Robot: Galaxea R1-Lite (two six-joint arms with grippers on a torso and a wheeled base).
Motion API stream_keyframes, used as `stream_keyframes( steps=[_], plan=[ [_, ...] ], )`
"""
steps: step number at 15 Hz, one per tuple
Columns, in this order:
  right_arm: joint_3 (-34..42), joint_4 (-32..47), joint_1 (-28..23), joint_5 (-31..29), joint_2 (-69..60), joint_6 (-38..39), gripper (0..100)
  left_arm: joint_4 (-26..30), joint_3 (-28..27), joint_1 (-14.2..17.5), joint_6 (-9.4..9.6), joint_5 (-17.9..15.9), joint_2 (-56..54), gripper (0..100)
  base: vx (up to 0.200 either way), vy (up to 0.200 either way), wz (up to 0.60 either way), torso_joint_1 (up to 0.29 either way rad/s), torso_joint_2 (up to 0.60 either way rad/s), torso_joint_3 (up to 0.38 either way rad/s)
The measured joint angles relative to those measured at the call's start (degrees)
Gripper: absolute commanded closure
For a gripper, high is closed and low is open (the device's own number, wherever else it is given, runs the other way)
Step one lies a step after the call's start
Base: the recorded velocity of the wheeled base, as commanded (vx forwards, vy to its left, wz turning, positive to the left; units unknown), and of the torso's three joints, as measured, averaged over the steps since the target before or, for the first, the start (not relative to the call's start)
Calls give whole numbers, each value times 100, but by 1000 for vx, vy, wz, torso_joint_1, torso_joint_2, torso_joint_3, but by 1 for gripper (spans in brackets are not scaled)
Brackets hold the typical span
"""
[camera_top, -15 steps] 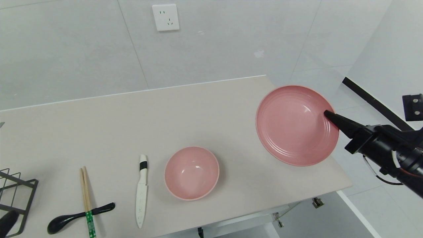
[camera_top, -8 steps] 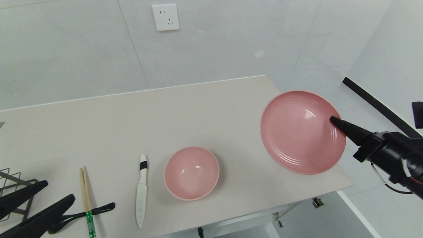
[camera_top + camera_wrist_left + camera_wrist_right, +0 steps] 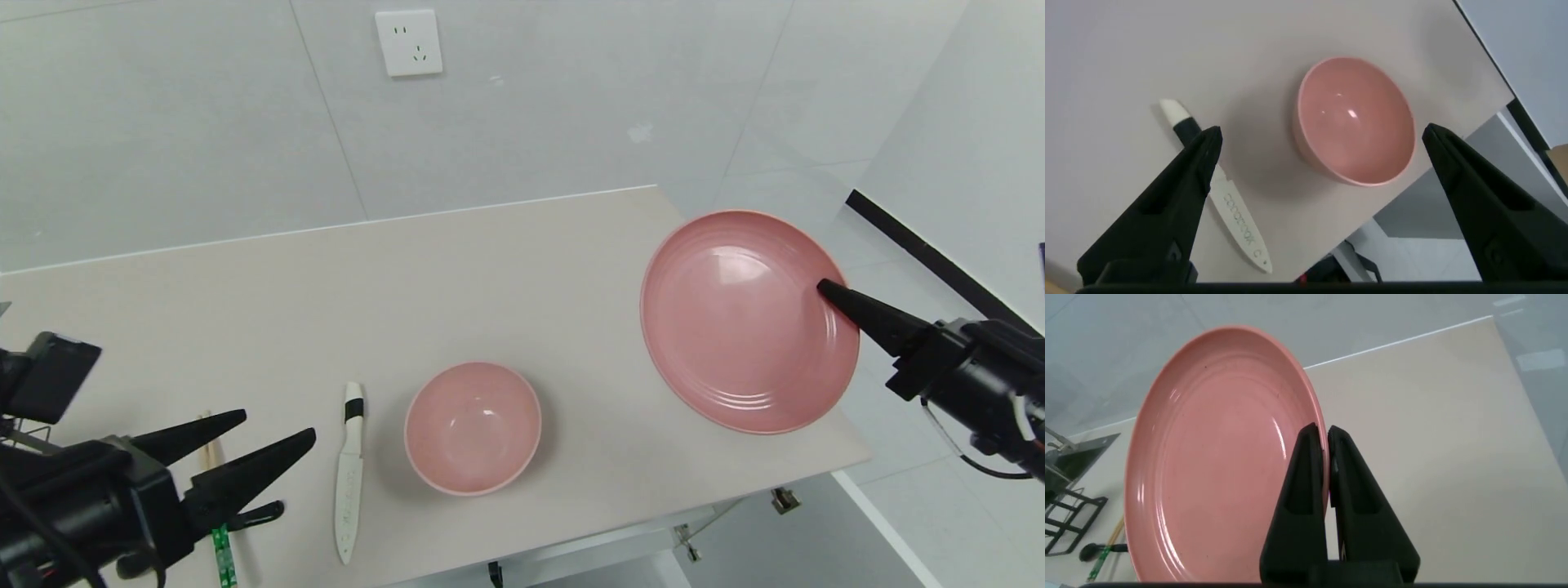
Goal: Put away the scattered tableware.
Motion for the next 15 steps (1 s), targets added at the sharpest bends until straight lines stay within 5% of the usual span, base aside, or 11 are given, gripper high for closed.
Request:
stream_keyframes(
  steps=[7,13,15],
  plan=[
    [-234,-268,66,-1,527,24,100,-1234,-39,-68,-30,5,1187,0,0,0,0,0,0,0],
    [-408,-657,280,-4,920,11,100,-2154,22,-744,-178,46,2154,0,0,0,0,0,0,0],
    [-354,-656,295,-11,841,22,100,-2376,22,-859,-174,295,2442,0,0,0,0,0,0,0]
  ],
)
